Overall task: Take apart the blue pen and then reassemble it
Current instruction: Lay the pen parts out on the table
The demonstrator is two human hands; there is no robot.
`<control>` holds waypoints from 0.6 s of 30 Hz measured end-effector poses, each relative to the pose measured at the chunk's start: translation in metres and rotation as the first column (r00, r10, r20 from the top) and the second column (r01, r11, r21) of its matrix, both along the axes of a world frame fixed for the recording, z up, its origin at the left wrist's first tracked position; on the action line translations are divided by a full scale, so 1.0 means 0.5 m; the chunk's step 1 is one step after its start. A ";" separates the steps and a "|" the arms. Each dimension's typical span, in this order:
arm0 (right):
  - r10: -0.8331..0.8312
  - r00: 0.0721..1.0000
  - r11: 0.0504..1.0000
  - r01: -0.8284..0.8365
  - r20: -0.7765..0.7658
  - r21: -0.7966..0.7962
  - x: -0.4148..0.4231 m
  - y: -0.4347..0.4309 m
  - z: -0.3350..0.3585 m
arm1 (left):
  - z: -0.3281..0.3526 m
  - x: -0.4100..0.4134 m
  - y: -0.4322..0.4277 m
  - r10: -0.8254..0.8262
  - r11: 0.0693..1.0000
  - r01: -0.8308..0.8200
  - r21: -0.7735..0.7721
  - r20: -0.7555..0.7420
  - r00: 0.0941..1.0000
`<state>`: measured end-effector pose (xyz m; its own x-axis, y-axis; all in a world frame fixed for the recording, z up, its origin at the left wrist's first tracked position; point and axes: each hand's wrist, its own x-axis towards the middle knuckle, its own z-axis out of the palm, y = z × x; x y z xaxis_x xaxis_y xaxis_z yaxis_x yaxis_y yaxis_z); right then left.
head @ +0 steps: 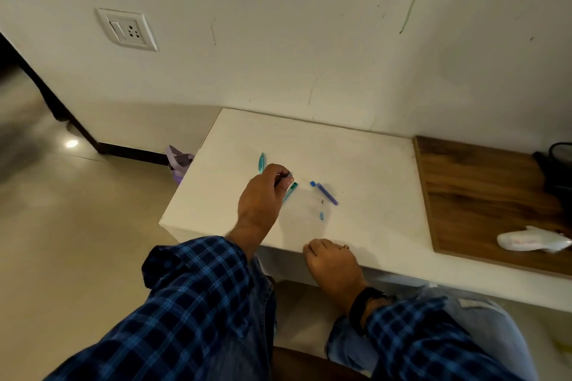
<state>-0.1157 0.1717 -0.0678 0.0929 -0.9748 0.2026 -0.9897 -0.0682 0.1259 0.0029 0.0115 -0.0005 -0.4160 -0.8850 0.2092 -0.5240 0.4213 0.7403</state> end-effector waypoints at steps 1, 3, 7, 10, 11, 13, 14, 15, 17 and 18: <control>0.011 1.000 1.000 -0.011 -0.007 -0.022 0.000 -0.001 -0.002 | 0.000 -0.001 0.000 -0.001 1.000 0.001 0.001 0.002 1.000; 0.032 0.999 0.998 -0.033 -0.018 -0.051 0.000 -0.004 -0.005 | 0.000 -0.002 0.000 -0.002 1.000 0.002 0.001 0.009 1.000; 0.063 0.997 0.993 -0.067 -0.034 -0.099 -0.001 -0.005 -0.008 | -0.002 -0.004 -0.001 -0.004 1.000 0.004 -0.006 0.013 1.000; 0.090 0.995 0.989 -0.093 -0.032 -0.112 -0.001 -0.005 -0.006 | -0.001 -0.006 -0.001 -0.003 1.000 0.003 -0.010 0.025 1.000; 0.096 0.995 0.988 -0.099 -0.032 -0.115 -0.002 -0.005 -0.006 | -0.001 -0.006 0.000 0.000 1.000 0.001 -0.008 0.027 1.000; 0.107 0.994 0.988 -0.110 -0.033 -0.113 -0.002 -0.006 -0.010 | -0.002 -0.006 0.000 0.002 1.000 -0.002 0.000 0.031 1.000; 0.112 0.993 0.988 -0.115 -0.035 -0.107 -0.002 -0.007 -0.011 | -0.002 -0.006 -0.001 0.002 1.000 -0.002 0.001 0.032 1.000; 0.115 0.993 0.988 -0.118 -0.035 -0.102 -0.002 -0.008 -0.012 | -0.003 -0.006 -0.001 0.001 1.000 -0.001 0.002 0.031 1.000; 0.115 0.993 0.987 -0.118 -0.028 -0.106 -0.002 -0.008 -0.010 | -0.002 -0.006 -0.001 0.003 1.000 -0.003 0.004 0.030 1.000; 0.115 0.993 0.987 -0.117 -0.027 -0.110 -0.001 -0.009 -0.009 | -0.002 -0.007 -0.001 0.004 1.000 -0.004 0.005 0.030 1.000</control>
